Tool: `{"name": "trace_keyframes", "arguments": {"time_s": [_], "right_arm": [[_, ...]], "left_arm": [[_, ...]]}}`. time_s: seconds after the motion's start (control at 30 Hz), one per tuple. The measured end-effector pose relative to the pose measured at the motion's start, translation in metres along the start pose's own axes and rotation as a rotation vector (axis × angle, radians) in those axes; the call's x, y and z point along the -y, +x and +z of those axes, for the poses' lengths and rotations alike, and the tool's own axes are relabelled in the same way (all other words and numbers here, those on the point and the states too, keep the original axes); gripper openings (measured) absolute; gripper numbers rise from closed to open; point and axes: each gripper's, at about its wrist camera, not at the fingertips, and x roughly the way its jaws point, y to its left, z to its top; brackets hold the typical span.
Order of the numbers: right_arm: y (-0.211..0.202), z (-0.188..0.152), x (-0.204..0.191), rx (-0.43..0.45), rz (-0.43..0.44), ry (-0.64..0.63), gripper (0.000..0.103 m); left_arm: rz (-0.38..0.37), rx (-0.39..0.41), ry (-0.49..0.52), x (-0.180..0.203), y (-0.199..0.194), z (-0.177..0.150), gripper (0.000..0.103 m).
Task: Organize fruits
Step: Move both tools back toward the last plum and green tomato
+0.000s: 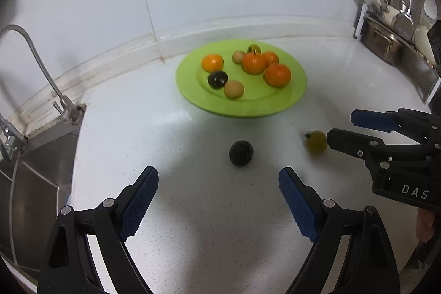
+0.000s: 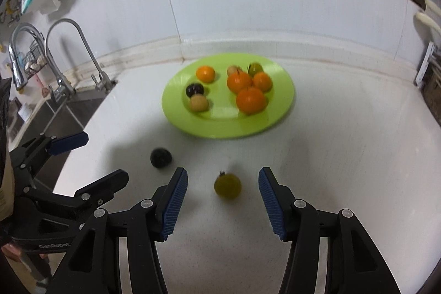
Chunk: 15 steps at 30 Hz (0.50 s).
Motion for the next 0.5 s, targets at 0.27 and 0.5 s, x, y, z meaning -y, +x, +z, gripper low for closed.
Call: {"name": "trace_keyframes", "arguments": {"time_s": [0.27,0.5], "right_arm": [[0.020,-0.012,0.004,-0.057,-0.012,0.017,0.055],[0.030,-0.012,0.009,-0.071,-0.019,0.022,0.048]], "left_arm": [[-0.039,-0.026,0.008,-0.004,0.025,0.000,0.087],[-0.061,-0.046,0.019,0.000,0.045,0.008,0.074]]}}
